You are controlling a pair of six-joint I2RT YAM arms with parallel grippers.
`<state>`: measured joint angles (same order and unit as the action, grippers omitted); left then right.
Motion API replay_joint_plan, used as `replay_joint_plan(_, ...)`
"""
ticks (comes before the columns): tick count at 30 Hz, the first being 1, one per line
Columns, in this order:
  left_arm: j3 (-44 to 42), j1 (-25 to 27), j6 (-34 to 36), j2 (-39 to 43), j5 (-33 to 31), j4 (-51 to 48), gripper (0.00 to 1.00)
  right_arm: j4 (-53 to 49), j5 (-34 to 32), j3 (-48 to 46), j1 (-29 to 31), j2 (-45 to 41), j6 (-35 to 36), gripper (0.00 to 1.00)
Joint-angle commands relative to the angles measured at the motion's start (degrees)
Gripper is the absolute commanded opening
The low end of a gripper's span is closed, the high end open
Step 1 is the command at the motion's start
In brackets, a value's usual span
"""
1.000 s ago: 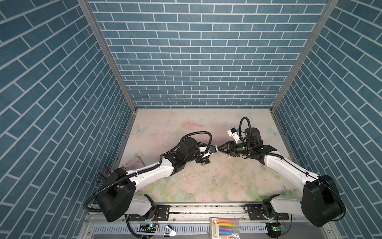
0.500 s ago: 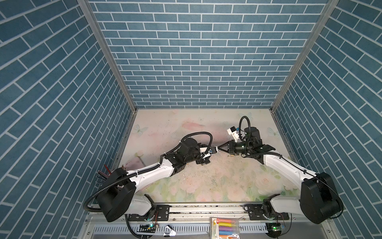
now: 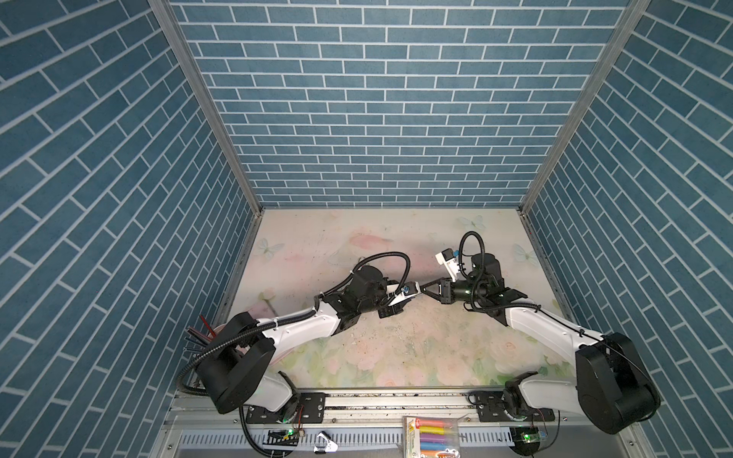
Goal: Lock with the key
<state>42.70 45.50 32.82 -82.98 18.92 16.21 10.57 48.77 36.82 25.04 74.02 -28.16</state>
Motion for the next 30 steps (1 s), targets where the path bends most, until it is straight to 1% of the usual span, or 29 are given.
replay_joint_plan(1,1.4,0.47,-0.98,0.28,2.48,6.79,0.02,2.42,3.57,-0.64,0.36,1.14,2.67,0.0)
replay_joint_plan(4,1.42,0.47,-1.5,0.36,0.9,9.52,0.02,1.85,4.49,-0.61,0.46,2.16,2.02,0.0)
replay_joint_plan(7,1.25,0.95,-1.62,0.37,-2.01,12.84,0.02,1.52,5.07,-0.48,0.63,3.08,1.32,0.0)
replay_joint_plan(9,0.9,1.5,-1.04,0.43,-4.13,15.3,0.02,1.3,5.33,-0.38,0.81,3.62,0.89,0.0)
replay_joint_plan(13,0.72,2.44,0.13,0.21,-5.98,18.58,0.01,1.5,5.76,-0.34,1.65,4.59,0.51,0.0)
replay_joint_plan(20,2.23,2.74,1.18,-0.47,-6.57,22.32,0.01,1.39,6.08,0.34,3.85,7.34,0.3,0.0)
replay_joint_plan(25,4.0,2.65,1.29,-0.91,-3.58,21.69,0.01,1.55,6.99,0.63,5.23,8.32,1.13,0.0)
replay_joint_plan(30,4.97,2.68,0.21,-0.98,-3.11,23.49,0.01,1.74,7.96,0.4,5.81,9.77,1.21,0.0)
